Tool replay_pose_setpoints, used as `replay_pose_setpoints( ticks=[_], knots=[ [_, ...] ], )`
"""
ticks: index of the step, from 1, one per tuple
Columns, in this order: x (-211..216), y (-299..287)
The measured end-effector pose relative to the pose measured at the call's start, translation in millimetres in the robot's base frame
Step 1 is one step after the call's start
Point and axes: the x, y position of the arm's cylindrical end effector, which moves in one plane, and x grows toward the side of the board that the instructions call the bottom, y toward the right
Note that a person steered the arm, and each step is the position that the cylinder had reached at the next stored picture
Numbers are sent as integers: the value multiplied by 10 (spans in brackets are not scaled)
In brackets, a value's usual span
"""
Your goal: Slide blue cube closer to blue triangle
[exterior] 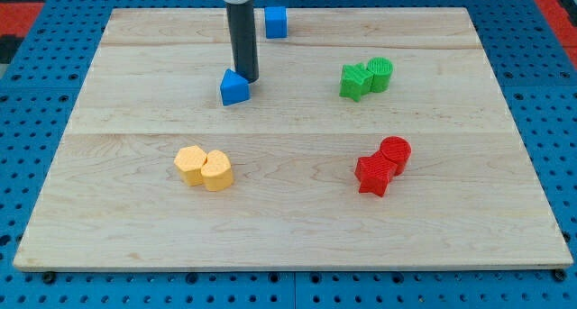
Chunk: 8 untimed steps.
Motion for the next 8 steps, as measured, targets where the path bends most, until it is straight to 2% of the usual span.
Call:
replay_pose_setpoints(
  ticks=[2, 3, 5, 6, 8],
  knots=[
    [28, -208],
    [-180, -454],
    [-1513, -363],
    [-1551, -343],
    [-1531, 249]
  ],
)
